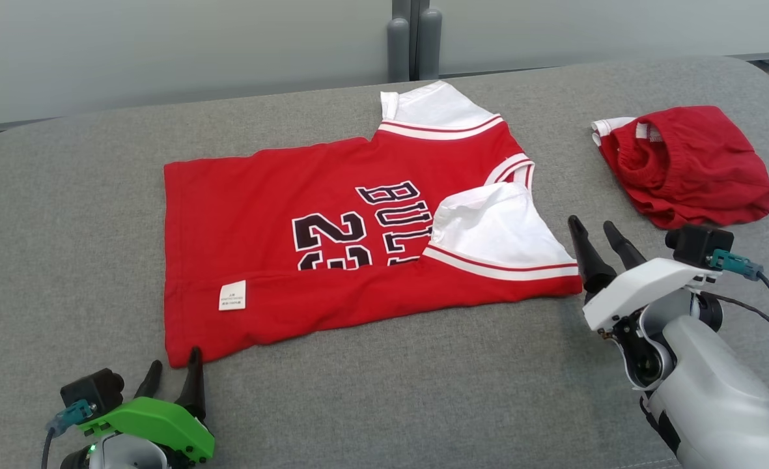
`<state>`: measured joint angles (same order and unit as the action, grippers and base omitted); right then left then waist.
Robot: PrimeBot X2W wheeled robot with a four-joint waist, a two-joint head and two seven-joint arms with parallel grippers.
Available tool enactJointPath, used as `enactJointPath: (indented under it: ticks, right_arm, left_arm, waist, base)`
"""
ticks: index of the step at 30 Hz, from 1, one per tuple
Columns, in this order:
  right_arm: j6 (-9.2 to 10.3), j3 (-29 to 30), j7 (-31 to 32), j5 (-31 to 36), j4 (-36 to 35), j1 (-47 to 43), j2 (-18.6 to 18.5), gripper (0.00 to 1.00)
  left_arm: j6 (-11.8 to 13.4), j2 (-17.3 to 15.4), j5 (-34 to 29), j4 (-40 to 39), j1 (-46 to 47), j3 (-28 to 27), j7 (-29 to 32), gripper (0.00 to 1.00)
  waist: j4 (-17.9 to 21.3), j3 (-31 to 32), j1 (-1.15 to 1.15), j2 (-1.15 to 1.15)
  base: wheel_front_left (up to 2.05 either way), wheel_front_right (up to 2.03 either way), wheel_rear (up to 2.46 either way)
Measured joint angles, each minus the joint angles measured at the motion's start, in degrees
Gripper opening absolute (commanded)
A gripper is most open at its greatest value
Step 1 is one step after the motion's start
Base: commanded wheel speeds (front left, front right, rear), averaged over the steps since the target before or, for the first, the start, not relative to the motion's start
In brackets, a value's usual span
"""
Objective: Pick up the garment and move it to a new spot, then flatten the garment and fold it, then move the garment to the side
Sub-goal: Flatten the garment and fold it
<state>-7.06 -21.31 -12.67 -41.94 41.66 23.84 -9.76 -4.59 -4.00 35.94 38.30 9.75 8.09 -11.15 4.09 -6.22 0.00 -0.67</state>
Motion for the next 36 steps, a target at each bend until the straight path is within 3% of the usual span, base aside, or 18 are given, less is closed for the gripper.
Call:
enactJointPath:
  ticks: [7,9,12,14,36]
  right_arm:
    - [-0.01,-1.6,-0.4,-0.1,-0.5,-2.2,0.6,1.0]
    - [0.0,-1.9,-0.4,-0.1,-0.4,-3.2,0.6,1.0]
    - [-0.01,-2.7,-0.4,-0.1,-0.2,-4.2,0.6,1.0]
    - [-0.01,-3.2,-0.4,-0.1,-0.2,-4.7,0.7,1.0]
    - [-0.01,-3.7,1.2,-0.5,4.1,-3.9,1.3,1.0]
  left_arm:
    - [0.0,0.1,0.9,-0.4,0.1,0.1,0.3,0.98]
    - [-0.2,0.1,1.2,-0.8,0.3,0.0,0.3,0.53]
    - [-0.2,0.5,1.3,-1.6,0.5,0.0,0.2,0.26]
    - [-0.2,0.7,1.4,-1.9,0.8,0.0,-0.1,0.0]
    - [-0.4,0.9,-1.0,-7.4,1.0,1.6,-1.6,0.0]
  waist:
    - [1.1,-0.8,0.0,0.0]
    - [1.2,-1.0,0.0,0.0]
    - [1.2,-1.2,0.0,0.0]
    - [1.2,-1.3,0.0,0.0]
    - [-0.8,-2.4,0.0,0.0]
  base:
    - [0.0,0.0,0.0]
    - [0.0,0.0,0.0]
    - [0.0,0.0,0.0]
    - [0.0,0.0,0.0]
    - [0.0,0.0,0.0]
